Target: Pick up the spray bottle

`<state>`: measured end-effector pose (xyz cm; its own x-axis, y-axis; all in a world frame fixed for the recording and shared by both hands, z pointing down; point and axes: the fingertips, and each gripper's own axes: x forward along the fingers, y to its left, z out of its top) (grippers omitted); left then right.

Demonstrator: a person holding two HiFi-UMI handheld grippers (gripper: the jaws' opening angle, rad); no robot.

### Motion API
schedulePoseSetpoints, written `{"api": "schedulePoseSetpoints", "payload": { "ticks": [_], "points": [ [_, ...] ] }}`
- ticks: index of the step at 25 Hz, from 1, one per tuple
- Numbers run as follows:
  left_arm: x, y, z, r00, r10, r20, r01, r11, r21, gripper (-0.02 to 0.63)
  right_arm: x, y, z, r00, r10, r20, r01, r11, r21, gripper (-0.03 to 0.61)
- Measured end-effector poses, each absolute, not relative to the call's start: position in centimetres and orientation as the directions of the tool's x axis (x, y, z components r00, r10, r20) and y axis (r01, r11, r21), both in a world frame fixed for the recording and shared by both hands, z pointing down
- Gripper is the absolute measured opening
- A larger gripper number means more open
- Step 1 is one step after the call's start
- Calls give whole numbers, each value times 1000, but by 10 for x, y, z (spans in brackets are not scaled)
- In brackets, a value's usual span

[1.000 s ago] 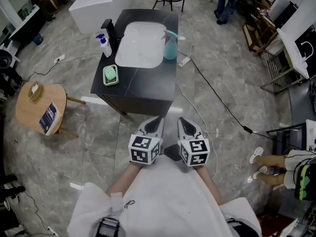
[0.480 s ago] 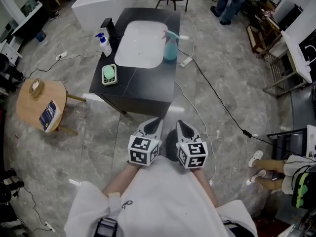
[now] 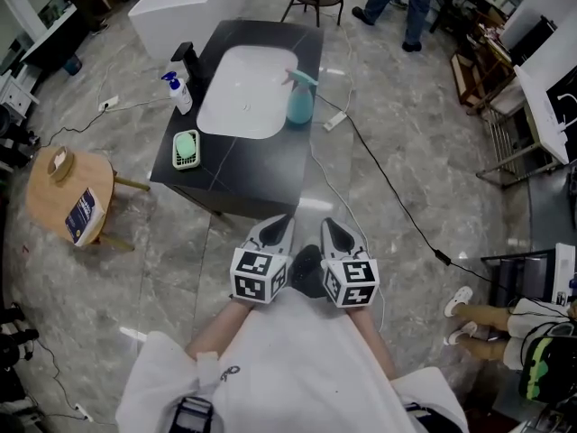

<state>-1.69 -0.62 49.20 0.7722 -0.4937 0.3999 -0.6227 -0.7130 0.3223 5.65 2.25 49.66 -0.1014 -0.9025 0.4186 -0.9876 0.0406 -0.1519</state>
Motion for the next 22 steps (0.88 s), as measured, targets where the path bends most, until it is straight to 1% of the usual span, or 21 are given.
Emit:
{"api": "schedulePoseSetpoints", "payload": {
  "ticks": [11,22],
  "points": [
    [-3,-35,504,741,-503,445,-655,-686,316,28,61,-11,515,-170,-877,450,-977,90,-194,26],
    [7,-78,511,726,-510,462,-672,-669,317,28,68,-52,524,-212,-860,464,-971,131,-200,28]
  ]
}}
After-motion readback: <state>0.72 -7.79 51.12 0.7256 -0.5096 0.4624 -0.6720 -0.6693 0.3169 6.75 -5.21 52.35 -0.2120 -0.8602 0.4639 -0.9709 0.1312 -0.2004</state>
